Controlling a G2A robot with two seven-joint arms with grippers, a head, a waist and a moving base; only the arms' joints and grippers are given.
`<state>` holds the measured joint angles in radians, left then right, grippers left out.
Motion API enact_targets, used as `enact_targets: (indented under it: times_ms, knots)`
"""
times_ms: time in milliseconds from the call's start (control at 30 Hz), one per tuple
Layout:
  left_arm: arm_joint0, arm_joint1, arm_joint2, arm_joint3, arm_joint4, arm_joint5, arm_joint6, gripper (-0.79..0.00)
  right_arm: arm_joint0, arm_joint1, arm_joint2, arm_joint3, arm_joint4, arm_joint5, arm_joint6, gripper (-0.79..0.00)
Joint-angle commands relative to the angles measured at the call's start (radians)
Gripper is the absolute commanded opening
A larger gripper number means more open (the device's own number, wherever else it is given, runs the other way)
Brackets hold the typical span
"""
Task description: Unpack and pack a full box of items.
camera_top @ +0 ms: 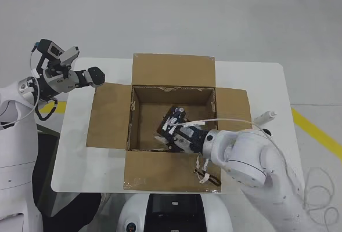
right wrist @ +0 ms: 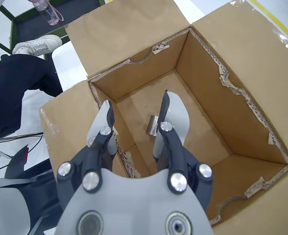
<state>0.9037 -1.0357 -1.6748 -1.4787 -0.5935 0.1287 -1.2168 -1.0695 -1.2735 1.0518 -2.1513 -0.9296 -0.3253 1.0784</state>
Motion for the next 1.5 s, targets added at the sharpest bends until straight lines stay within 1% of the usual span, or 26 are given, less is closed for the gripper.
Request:
enact_targets:
  times_ms: [0,367,567,867,1067,1100,1233,1300,1467]
  knots:
    - [0.0,0.0,0.0,0.0,0.0,0.0,0.0,0.0,-0.042,0.009,0.033,-0.027,-0.006,-0.033,-0.01,-0.425]
    - [0.0,0.0,0.0,0.0,0.0,0.0,0.0,0.0,-0.258,0.056,0.25,-0.15,0.004,-0.16,-0.075,-0.413]
    - [0.0,0.0,0.0,0.0,0.0,0.0,0.0,0.0,-0.359,0.075,0.378,-0.199,0.019,-0.202,-0.112,-0.4]
    - [0.0,0.0,0.0,0.0,0.0,0.0,0.0,0.0,-0.517,0.097,0.607,-0.199,0.048,-0.256,-0.222,-0.394]
    - [0.0,0.0,0.0,0.0,0.0,0.0,0.0,0.0,-0.63,0.105,0.766,-0.192,0.058,-0.27,-0.293,-0.357]
    - [0.0,0.0,0.0,0.0,0.0,0.0,0.0,0.0,-0.645,0.106,0.79,-0.184,0.06,-0.272,-0.305,-0.363]
    - [0.0,0.0,0.0,0.0,0.0,0.0,0.0,0.0,-0.679,0.111,0.867,-0.139,0.065,-0.279,-0.335,-0.348]
    - [0.0,0.0,0.0,0.0,0.0,0.0,0.0,0.0,-0.693,0.113,0.893,-0.114,0.077,-0.284,-0.34,-0.36]
    - [0.0,0.0,0.0,0.0,0.0,0.0,0.0,0.0,-0.703,0.12,0.942,-0.058,0.102,-0.299,-0.354,-0.351]
